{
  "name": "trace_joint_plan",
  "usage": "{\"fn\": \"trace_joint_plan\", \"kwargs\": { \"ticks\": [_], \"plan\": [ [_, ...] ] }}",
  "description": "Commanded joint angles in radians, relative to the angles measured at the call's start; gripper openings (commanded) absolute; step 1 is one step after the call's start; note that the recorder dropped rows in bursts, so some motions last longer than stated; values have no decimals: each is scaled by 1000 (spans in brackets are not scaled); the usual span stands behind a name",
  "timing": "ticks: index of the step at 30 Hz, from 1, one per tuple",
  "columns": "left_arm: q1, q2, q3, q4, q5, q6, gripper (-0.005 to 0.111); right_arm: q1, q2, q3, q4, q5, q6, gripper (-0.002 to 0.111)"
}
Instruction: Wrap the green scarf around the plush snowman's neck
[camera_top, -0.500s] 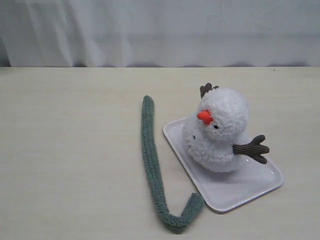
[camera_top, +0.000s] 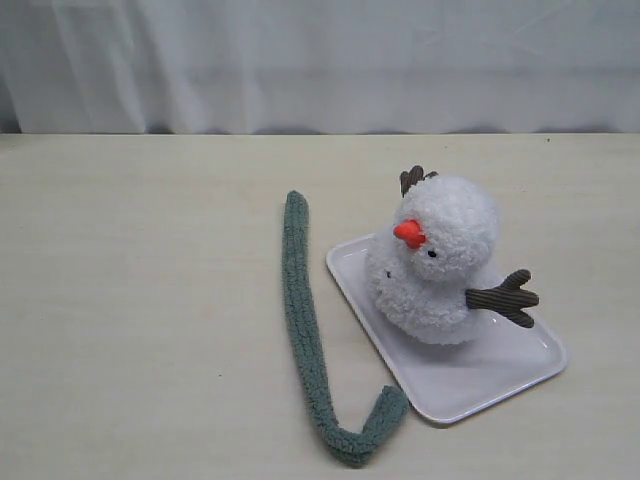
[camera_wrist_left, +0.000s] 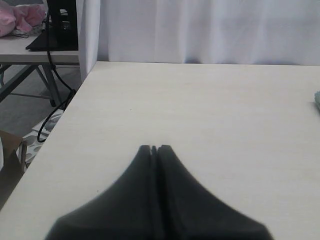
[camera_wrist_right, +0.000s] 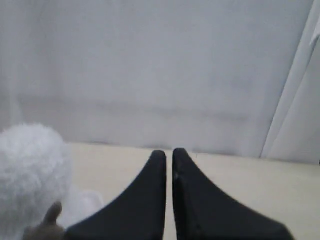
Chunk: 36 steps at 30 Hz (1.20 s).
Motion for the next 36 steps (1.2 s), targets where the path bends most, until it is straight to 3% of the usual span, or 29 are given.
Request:
{"fn": "trace_joint_plan", "kwargs": {
  "ticks": [1,2,3,5,7,8,11,13,16,17,18,21,23,28,36],
  "plan": [
    [-4,-2,2,6,-10,3,0,-8,-4,2,4,-322,19,4],
    [-4,-2,2,6,-10,3,0,-8,-4,2,4,-414,58,4],
    [-4,-2,2,6,-10,3,0,-8,-4,2,2,-620,280,4],
    [-4,-2,2,6,-10,3,0,-8,-4,2,-27,-700,522,4],
    [-4,-2,2,6,-10,3,0,-8,-4,2,-61,-766,586,4],
    [-4,-2,2,6,-10,3,0,-8,-4,-51,-106,-709,584,4],
    [-4,-2,2,6,-10,3,0,-8,64,-311,-212,-321,604,9],
    [-4,-2,2,6,-10,3,0,-8,175,-506,-294,-60,636,30],
    [-4,-2,2,6,-10,3,0,-8,317,-665,-292,115,629,58],
    [-4,-2,2,6,-10,3,0,-8,392,-733,-292,171,625,66],
    [-4,-2,2,6,-10,3,0,-8,444,-776,-290,205,613,67],
    [-4,-2,2,6,-10,3,0,-8,553,-868,-190,285,494,64],
    [-4,-2,2,6,-10,3,0,-8,673,-983,-8,435,241,63],
    [-4,-2,2,6,-10,3,0,-8,935,-1244,369,769,-148,63],
    [-4,-2,2,6,-10,3,0,15,1201,-1463,794,1063,-483,63]
  ]
}}
